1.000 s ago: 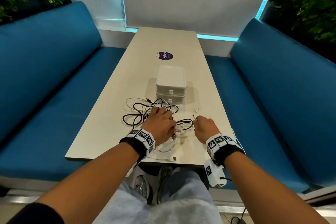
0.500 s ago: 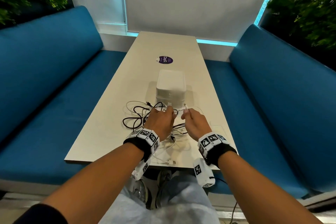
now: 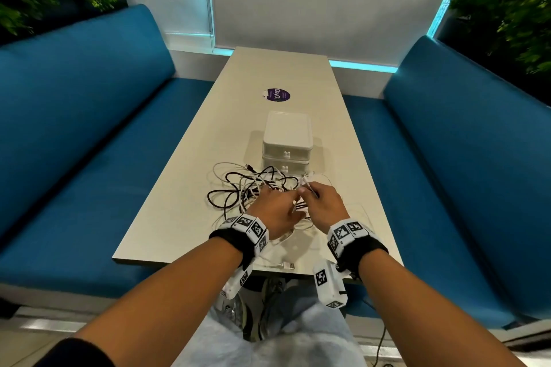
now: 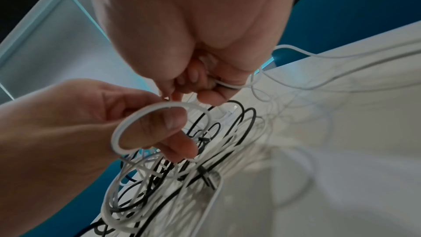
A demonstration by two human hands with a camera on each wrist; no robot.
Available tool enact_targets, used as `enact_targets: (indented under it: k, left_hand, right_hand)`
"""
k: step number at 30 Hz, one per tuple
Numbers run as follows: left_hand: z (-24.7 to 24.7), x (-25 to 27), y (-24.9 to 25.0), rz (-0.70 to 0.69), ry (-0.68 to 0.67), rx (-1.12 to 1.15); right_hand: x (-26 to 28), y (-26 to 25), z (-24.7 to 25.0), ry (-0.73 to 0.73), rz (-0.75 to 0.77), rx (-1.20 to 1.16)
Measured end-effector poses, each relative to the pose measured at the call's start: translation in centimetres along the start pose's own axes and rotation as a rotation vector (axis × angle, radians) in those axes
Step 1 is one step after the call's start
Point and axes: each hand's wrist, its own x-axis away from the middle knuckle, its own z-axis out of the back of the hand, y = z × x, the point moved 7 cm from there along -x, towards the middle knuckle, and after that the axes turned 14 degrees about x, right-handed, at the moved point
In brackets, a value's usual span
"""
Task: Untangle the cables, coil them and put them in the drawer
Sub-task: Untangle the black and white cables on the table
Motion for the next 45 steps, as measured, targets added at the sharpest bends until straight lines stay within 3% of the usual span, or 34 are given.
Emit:
enact_targets:
  k: [5,8,11,16,21,25,31,36,40,45]
  left_hand:
    - [-0.8,-0.2,-0.2,-0.004,-0.019,-0.038]
    - [-0.7,-0.2,-2.1,0.066,-0.063,0.036]
    - [-0.2,-0.3,-3.6,0.127,-0.119,0.076]
    - [0.3,-0.2,-3.4,0.132,-0.110,0.018]
    - [-0.6,-0.1,-1.6,0.032,-0.108,-0.230]
    - [-1.2,0.0,-0.8,-0.004,-0.104,-0.353]
    - [-0.7,0.7,-0.7,0.003,-0.140,-0.421]
    - [-1.0,1.2,-0.5,-0.024,-0.189,-0.390]
    - [-0.9,1.2,-1.7,-0.051,-0.123,-0.389]
    - [-0.9,0.7,-2.2,-0.089,-0.113,-0.411]
  right_hand:
    - [-0.1,-0.6,0.1,-0.017,0.039,0.065]
    - [-0.2,-0.1,0.0,-0.062,0.080,0.300]
    - [-0.4,2.2,0.8,-0.074,-0.022,0.442]
    - [-0.3,5.2,3.3,-0.047,-0.206,0.464]
    - [-0.3,2.2,2.5,-0.046,0.025,0.398]
    - [0.8,-1.6,0.7,-0.158,0.198,0.321]
    - [1.2,-3.5,-1.4,-0.236,0.212,0.167]
    - [1.2,-3.8,-1.4,-0.250,0.242,0.285]
    - [1.3,-2.4,-1.1,-0.267,0.305,0.564]
    - [1.1,0.5,0.1,-0.231,0.254,0.786]
